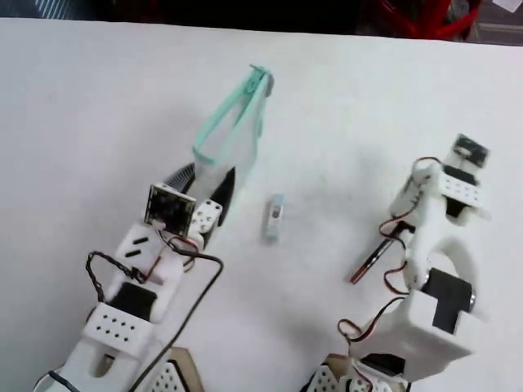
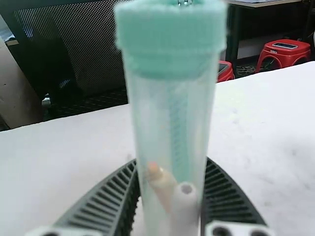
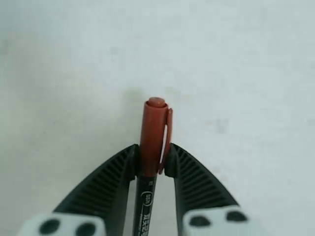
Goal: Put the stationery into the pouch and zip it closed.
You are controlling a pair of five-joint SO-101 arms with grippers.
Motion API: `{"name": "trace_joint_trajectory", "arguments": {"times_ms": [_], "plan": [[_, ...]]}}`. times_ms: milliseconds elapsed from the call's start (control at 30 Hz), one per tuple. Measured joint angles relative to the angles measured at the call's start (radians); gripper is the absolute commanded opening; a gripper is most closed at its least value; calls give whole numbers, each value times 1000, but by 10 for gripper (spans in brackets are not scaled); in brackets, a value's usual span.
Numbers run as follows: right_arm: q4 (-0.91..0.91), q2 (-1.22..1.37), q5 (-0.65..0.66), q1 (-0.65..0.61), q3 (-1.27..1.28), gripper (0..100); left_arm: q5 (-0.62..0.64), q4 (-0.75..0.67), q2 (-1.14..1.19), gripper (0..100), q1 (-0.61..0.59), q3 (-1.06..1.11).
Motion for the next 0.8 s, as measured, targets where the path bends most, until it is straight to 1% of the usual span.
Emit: {"name": "trace_joint_trajectory", "arguments": {"times_ms": [200,300,400,567,800], "plan": [[-21,-69,0,43,51,18,0,0,0,173,0,0],[-21,-143,-48,86,83,18,0,0,0,173,0,0],[-21,-244,-101,155,130,18,0,0,0,173,0,0],[-57,-468,-135,218,262,18,-5,0,0,173,0,0],[-147,-879,-135,219,539,18,-5,0,0,173,0,0]]}}
